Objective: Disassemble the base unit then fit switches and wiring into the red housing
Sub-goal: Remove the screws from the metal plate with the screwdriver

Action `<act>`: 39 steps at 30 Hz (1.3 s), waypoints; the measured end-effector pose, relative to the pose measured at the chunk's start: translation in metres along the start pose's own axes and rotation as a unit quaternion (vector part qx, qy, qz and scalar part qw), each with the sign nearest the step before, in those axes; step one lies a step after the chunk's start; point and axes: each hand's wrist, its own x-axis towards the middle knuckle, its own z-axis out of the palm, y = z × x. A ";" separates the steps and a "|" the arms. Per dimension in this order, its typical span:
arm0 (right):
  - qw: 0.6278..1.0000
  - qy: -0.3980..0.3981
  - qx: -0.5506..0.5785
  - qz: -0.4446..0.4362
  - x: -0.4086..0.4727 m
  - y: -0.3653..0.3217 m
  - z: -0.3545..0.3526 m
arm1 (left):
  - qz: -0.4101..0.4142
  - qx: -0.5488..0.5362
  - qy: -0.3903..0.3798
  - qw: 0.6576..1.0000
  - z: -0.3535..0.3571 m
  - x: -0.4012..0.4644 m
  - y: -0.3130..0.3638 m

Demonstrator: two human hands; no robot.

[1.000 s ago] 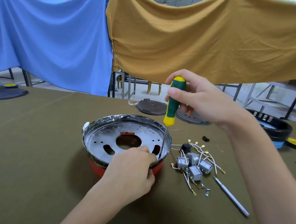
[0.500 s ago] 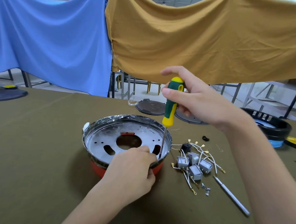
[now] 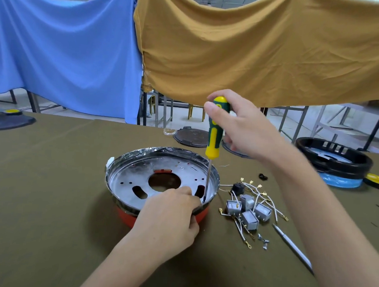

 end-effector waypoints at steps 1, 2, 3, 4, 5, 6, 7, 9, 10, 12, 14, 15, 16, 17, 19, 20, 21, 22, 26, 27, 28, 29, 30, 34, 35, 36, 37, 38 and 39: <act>0.997 -0.046 0.055 0.009 -0.001 0.000 -0.008 | 0.000 0.002 0.001 1.000 0.000 0.000 0.000; 0.994 -0.075 0.085 0.009 -0.003 0.000 -0.014 | 0.000 0.004 0.002 1.000 0.001 0.000 0.000; 0.992 -0.088 0.096 0.002 -0.004 0.001 -0.019 | 0.000 0.005 0.002 1.000 0.001 0.000 0.000; 0.992 -0.083 0.096 -0.005 -0.004 0.001 -0.020 | -0.001 0.007 0.002 1.000 0.001 0.000 0.000; 0.994 -0.061 0.086 -0.007 -0.004 0.002 -0.020 | -0.001 0.008 0.001 1.000 0.001 0.000 0.000; 0.998 -0.026 0.062 -0.004 -0.002 0.001 -0.017 | -0.002 0.008 0.000 1.000 0.002 0.001 0.000; 1.000 0.017 0.014 -0.001 -0.001 0.001 -0.013 | -0.004 0.008 0.000 1.000 0.002 0.001 0.000; 0.985 0.115 -0.126 -0.004 0.000 0.000 -0.001 | -0.005 0.009 -0.003 1.000 0.002 0.001 0.001; 0.972 0.152 -0.178 -0.010 -0.001 -0.001 0.005 | -0.005 0.010 -0.004 1.000 0.001 0.000 0.001; 0.966 0.165 -0.198 -0.035 -0.003 -0.002 0.013 | -0.006 0.008 -0.005 1.000 0.001 0.000 0.000; 0.984 0.116 -0.131 -0.045 -0.002 -0.001 0.014 | -0.006 0.007 -0.006 1.000 0.001 0.000 0.000; 0.993 0.075 -0.076 -0.039 0.000 -0.001 0.011 | -0.004 0.005 -0.006 1.000 0.000 0.000 0.000; 0.999 0.031 -0.020 -0.028 0.001 -0.001 0.007 | -0.003 0.004 -0.007 1.000 0.000 0.000 0.001; 1.000 -0.010 0.023 -0.017 0.001 -0.001 0.001 | -0.001 0.004 -0.008 1.000 0.000 0.000 0.001; 0.995 -0.079 0.067 -0.013 -0.001 0.001 -0.010 | 0.000 0.006 -0.005 1.000 0.000 0.000 0.001; 0.991 -0.101 0.082 -0.017 -0.002 0.003 -0.013 | 0.000 0.006 -0.003 1.000 0.001 0.000 0.001; 0.989 -0.110 0.097 -0.023 -0.003 0.003 -0.016 | 0.000 0.006 -0.002 1.000 0.001 0.000 0.001; 0.988 -0.106 0.109 -0.025 -0.004 0.003 -0.016 | 0.000 0.007 -0.001 1.000 0.002 0.000 0.000; 1.000 0.006 0.015 -0.015 0.002 0.005 -0.003 | 0.001 0.011 0.000 1.000 0.003 0.001 0.000; 0.998 0.045 -0.030 -0.018 0.003 0.005 0.002 | 0.001 0.013 -0.001 1.000 0.003 0.001 0.000; 0.995 0.075 -0.062 -0.022 0.003 0.004 0.006 | 0.001 0.013 -0.002 1.000 0.002 0.001 0.000; 0.993 0.089 -0.072 -0.029 0.002 0.003 0.009 | 0.001 0.011 -0.002 1.000 0.002 0.001 0.000; 0.993 0.090 -0.067 -0.036 0.001 0.002 0.011 | 0.001 0.009 -0.002 1.000 0.002 0.001 0.000; 0.999 0.028 -0.014 -0.033 -0.001 -0.001 0.007 | 0.004 0.002 0.001 1.000 0.003 0.001 -0.001; 1.000 -0.004 0.010 -0.026 -0.001 -0.002 0.003 | 0.005 0.001 0.000 1.000 0.003 0.001 -0.001; 0.998 -0.038 0.033 -0.022 -0.002 -0.002 -0.001 | 0.005 0.000 -0.003 1.000 0.002 0.001 -0.001; 0.996 -0.069 0.053 -0.019 -0.003 -0.002 -0.006 | 0.005 0.000 -0.005 1.000 0.002 0.001 -0.001; 0.993 -0.095 0.068 -0.018 -0.004 -0.001 -0.010 | 0.004 0.002 -0.007 1.000 0.002 0.001 0.000; 0.990 -0.114 0.078 -0.018 -0.005 0.000 -0.015 | 0.002 0.004 -0.007 1.000 0.002 0.000 0.000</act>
